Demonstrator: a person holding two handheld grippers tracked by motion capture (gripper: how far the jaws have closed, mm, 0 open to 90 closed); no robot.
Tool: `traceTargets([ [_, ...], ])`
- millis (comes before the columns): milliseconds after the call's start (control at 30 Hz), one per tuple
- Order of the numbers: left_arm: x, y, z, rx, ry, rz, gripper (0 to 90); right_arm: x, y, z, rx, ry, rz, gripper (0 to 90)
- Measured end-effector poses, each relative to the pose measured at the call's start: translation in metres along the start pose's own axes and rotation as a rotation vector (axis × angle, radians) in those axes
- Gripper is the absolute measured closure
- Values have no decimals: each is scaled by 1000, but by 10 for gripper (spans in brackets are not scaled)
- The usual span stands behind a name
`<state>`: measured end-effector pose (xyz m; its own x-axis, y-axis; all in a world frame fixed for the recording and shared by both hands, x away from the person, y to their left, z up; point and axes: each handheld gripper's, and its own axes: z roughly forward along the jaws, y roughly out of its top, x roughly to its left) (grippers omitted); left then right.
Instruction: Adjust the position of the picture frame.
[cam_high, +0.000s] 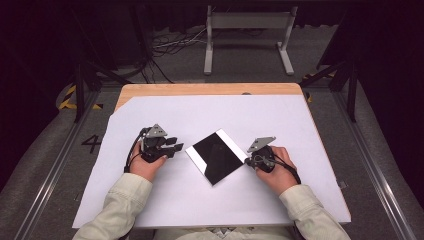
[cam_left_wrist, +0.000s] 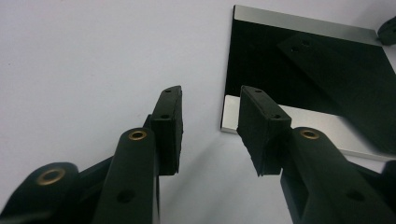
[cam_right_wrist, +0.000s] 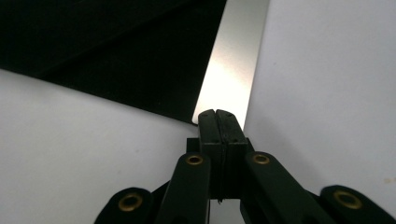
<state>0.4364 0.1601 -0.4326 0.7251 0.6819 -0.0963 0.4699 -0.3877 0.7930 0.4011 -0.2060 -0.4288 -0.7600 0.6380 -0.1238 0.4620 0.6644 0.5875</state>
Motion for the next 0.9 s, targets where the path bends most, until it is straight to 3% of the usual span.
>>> traceTargets([
  [100, 2, 0, 3, -3, 21, -7, 643, -1, 2, 2, -6, -14, 2, 900],
  [233, 5, 1, 11, 15, 50, 8, 729, -4, -2, -2, -31, 2, 24, 900],
  [400, 8, 1, 21, 47, 57, 2, 847, -12, -9, -20, -67, 3, 57, 900],
  [567, 8, 3, 29, 72, 58, 7, 896, -21, -20, -37, -92, -9, 96, 900],
  [867, 2, 8, 37, 143, -32, 52, 900, -29, -30, -56, -121, -27, 135, 900],
  [900, -1, 9, 37, 156, -15, 70, 900, -30, -30, -57, -122, -27, 138, 900],
])
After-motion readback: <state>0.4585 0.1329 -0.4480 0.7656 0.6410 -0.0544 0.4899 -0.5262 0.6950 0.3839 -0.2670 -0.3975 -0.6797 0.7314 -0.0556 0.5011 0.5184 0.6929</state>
